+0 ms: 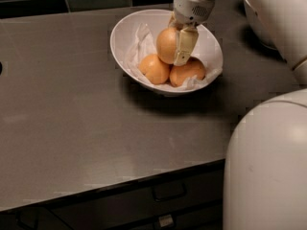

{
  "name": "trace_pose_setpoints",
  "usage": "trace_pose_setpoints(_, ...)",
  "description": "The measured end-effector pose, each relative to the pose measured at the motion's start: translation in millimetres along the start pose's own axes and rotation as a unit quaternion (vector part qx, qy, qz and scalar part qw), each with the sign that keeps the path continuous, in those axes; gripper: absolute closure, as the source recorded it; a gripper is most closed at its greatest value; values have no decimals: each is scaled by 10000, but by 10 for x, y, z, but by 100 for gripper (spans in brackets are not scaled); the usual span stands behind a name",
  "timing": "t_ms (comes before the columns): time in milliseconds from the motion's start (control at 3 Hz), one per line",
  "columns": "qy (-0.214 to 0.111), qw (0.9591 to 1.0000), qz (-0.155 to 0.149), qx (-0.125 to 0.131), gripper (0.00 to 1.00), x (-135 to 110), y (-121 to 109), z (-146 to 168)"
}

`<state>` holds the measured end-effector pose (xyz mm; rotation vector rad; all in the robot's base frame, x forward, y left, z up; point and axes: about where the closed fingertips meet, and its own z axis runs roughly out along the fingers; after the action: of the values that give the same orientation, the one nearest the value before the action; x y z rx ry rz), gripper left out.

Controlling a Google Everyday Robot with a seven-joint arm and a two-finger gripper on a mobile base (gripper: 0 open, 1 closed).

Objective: Pick orange from white bowl

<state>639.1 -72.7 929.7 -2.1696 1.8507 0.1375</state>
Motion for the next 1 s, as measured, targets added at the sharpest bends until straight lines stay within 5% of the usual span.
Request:
trace_pose_setpoints(333, 1, 10000, 2, 2, 100, -10, -6, -44)
trace_pose_setpoints(1000, 126, 9949, -142, 986, 100, -233, 43, -611)
